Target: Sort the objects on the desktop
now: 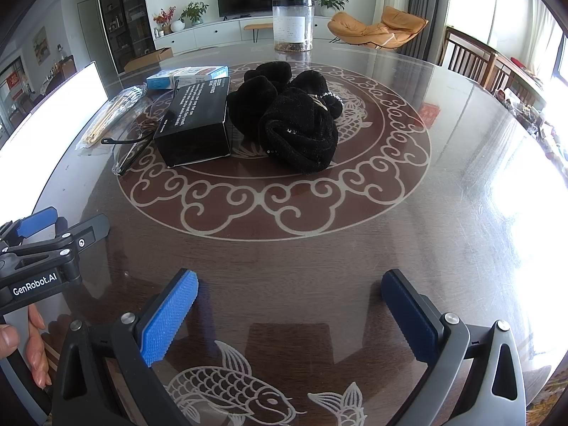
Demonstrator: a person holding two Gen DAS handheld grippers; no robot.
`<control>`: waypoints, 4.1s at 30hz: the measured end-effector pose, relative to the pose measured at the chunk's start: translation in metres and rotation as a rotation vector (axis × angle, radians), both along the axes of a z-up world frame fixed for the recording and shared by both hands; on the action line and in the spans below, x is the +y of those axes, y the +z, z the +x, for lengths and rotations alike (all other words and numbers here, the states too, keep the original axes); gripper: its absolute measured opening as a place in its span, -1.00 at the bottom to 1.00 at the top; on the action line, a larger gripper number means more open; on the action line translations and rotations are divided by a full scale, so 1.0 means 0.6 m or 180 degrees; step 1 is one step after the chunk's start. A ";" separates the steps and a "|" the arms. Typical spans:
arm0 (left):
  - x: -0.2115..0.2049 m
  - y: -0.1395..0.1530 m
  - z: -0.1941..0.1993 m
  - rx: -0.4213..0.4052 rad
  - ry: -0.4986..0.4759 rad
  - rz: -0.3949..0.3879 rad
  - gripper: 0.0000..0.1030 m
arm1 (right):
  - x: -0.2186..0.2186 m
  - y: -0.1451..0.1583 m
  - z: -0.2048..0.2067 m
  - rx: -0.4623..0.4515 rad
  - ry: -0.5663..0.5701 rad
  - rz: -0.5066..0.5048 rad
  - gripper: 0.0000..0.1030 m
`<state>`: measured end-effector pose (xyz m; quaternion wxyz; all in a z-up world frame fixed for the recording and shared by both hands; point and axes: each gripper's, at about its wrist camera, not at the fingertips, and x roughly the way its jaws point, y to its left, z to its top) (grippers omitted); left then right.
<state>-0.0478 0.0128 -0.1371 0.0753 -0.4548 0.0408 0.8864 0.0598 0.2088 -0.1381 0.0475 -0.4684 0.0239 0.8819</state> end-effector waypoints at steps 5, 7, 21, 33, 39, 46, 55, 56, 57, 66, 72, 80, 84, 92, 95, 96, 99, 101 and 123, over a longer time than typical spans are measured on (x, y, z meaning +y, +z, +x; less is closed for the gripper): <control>0.000 0.000 0.000 0.0000 0.0000 0.0000 1.00 | 0.000 0.000 0.000 0.0001 0.0001 0.0000 1.00; 0.000 0.000 0.000 0.0000 0.0000 0.0000 1.00 | 0.000 0.000 0.000 0.0003 0.0000 0.0000 1.00; 0.001 0.000 0.000 0.0000 0.0000 0.0000 1.00 | 0.001 0.002 -0.001 0.0037 -0.0022 0.0009 1.00; 0.013 0.000 -0.033 -0.0056 -0.0186 -0.0013 1.00 | 0.001 0.002 -0.003 0.0048 -0.0031 0.0015 1.00; 0.040 0.000 -0.104 -0.0109 -0.0324 -0.0027 1.00 | 0.001 0.001 -0.001 0.0052 -0.0033 0.0015 1.00; 0.069 0.001 -0.184 -0.0214 -0.0414 -0.0055 1.00 | 0.001 0.001 -0.002 0.0053 -0.0033 0.0016 1.00; 0.078 0.020 -0.205 -0.0185 -0.0453 -0.0069 -0.10 | 0.001 0.001 -0.003 0.0057 -0.0036 0.0019 1.00; 0.079 0.023 -0.202 -0.0178 -0.0446 -0.0072 -0.45 | 0.001 0.001 -0.002 0.0057 -0.0036 0.0019 1.00; 0.079 0.024 -0.199 -0.0185 -0.0442 -0.0071 -0.45 | 0.001 0.001 -0.002 0.0057 -0.0037 0.0019 1.00; 0.020 0.023 -0.088 -0.0018 -0.0393 -0.0045 -0.45 | 0.000 0.000 -0.002 0.0058 -0.0037 0.0019 1.00; -0.039 0.022 -0.032 -0.0011 -0.0311 -0.0003 -0.43 | 0.000 -0.001 -0.002 0.0059 -0.0037 0.0019 1.00; -0.041 0.017 -0.031 0.0127 -0.0263 -0.0040 -0.14 | -0.001 -0.001 -0.002 0.0061 -0.0037 0.0020 1.00; -0.054 0.013 -0.036 0.0122 -0.0144 0.0022 0.33 | -0.001 -0.001 -0.002 0.0061 -0.0037 0.0020 1.00; -0.045 0.008 -0.042 0.0052 -0.0152 -0.0016 0.80 | -0.002 -0.002 -0.002 0.0062 -0.0037 0.0020 1.00; -0.046 0.007 -0.044 0.0037 -0.0114 -0.0014 0.87 | -0.002 -0.002 -0.003 0.0063 -0.0037 0.0020 1.00; -0.045 0.006 -0.044 0.0023 -0.0116 -0.0007 0.96 | -0.002 -0.002 -0.003 0.0063 -0.0037 0.0020 1.00; -0.042 0.004 -0.046 0.0001 -0.0112 -0.0022 1.00 | -0.002 -0.002 -0.003 0.0063 -0.0037 0.0021 1.00; -0.042 0.003 -0.047 0.0000 -0.0113 -0.0021 1.00 | -0.002 -0.002 -0.003 0.0064 -0.0038 0.0020 1.00; -0.042 0.003 -0.046 0.0001 -0.0113 -0.0021 1.00 | -0.003 0.012 -0.006 0.0114 0.0284 -0.0568 1.00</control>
